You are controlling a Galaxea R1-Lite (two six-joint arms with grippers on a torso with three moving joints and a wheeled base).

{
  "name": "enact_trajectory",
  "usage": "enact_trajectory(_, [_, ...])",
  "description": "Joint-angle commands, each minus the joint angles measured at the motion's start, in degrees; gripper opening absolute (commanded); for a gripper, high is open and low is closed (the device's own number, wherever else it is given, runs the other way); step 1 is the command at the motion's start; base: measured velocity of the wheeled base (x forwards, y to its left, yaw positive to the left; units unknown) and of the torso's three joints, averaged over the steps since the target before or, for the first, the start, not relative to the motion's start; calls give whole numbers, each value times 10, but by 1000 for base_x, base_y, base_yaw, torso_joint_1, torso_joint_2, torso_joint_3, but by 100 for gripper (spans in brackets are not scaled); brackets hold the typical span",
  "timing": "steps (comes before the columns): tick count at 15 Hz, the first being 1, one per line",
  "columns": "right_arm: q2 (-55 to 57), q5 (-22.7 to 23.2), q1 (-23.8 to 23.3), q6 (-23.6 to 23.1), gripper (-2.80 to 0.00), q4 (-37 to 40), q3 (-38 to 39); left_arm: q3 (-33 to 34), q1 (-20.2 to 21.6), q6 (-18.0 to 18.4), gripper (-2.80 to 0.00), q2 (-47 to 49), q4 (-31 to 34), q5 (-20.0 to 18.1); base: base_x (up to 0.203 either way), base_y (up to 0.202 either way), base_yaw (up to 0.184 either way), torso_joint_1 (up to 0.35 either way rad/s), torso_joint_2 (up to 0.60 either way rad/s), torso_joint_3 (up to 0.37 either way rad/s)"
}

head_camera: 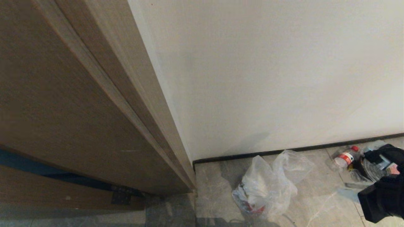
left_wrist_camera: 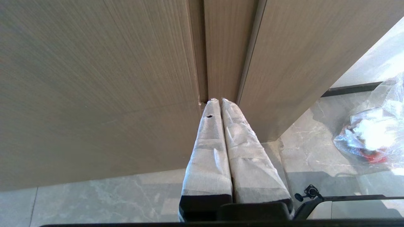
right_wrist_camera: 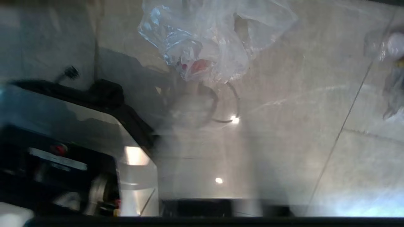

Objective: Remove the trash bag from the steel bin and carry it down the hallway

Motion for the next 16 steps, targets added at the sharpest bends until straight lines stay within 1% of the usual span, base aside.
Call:
enact_trajectory(1, [-88,-2,-12,15,-280,22,13,0,0,0,-280,0,0,0,0,0,0,0,0,0])
enact_trajectory(4, [-220,-7,-25,28,-280,69,77,0,0,0,-280,0,0,0,0,0,0,0,0,0])
enact_trajectory(8, [-394,-27,-47,59,-280,89,183,0,0,0,-280,0,0,0,0,0,0,0,0,0])
enact_trajectory(10, [-462,-26,-62,65,-280,91,204,0,0,0,-280,0,0,0,0,0,0,0,0,0])
enact_trajectory(11, [-489,-26,-62,67,-280,87,212,0,0,0,-280,0,0,0,0,0,0,0,0,0])
enact_trajectory(13, [-508,-27,-57,75,-280,53,230,0,0,0,-280,0,0,0,0,0,0,0,0,0])
enact_trajectory(15, [-542,-27,-88,79,-280,38,239,0,0,0,-280,0,0,0,0,0,0,0,0,0])
enact_trajectory(16, [-570,-27,-91,80,-280,35,242,0,0,0,-280,0,0,0,0,0,0,0,0,0])
